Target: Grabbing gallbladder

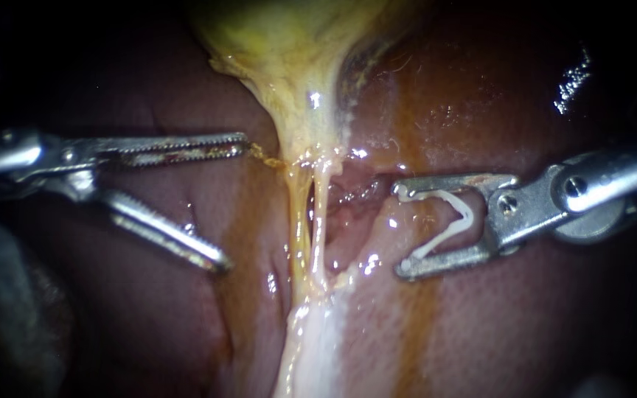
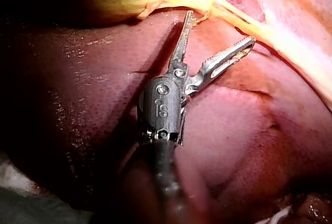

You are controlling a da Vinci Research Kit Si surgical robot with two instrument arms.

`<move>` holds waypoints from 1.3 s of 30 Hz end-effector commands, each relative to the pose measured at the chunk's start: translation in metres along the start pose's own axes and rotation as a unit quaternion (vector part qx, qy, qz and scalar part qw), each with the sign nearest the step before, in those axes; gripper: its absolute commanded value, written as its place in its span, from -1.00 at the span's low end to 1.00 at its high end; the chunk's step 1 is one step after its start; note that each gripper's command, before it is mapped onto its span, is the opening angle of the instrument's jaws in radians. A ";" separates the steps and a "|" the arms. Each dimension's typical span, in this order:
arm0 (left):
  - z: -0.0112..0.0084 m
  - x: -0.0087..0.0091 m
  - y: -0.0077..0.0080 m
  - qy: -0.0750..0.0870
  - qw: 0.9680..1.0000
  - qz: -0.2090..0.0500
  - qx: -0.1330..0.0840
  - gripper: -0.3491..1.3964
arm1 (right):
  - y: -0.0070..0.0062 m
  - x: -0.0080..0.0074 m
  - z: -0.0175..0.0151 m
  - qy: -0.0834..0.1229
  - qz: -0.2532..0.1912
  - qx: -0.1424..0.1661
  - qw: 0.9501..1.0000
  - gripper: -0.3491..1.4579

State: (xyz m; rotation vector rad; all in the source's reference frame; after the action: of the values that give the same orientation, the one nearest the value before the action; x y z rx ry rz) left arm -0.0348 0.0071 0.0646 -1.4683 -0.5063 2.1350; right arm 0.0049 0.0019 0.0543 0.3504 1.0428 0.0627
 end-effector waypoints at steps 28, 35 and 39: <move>0.0013 -0.0004 -0.0027 -0.010 1.000 0.001 0.002 -1.00 | 0.0000 0.0001 0.0002 0.000 0.000 0.000 1.000 -0.06; 0.0000 0.0016 -0.0015 -0.013 1.000 -0.022 -0.001 -1.00 | 0.0000 0.0001 0.0002 0.000 0.000 0.000 1.000 -0.06; -0.0018 0.0043 -0.0007 -0.017 0.999 -0.036 -0.006 -1.00 | 0.0000 0.0001 0.0001 0.000 0.000 0.000 1.000 -0.06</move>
State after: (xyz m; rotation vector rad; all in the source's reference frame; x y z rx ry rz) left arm -0.0341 0.0105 0.0605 -1.3956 -0.5748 2.1053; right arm 0.0051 0.0018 0.0542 0.3500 1.0427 0.0634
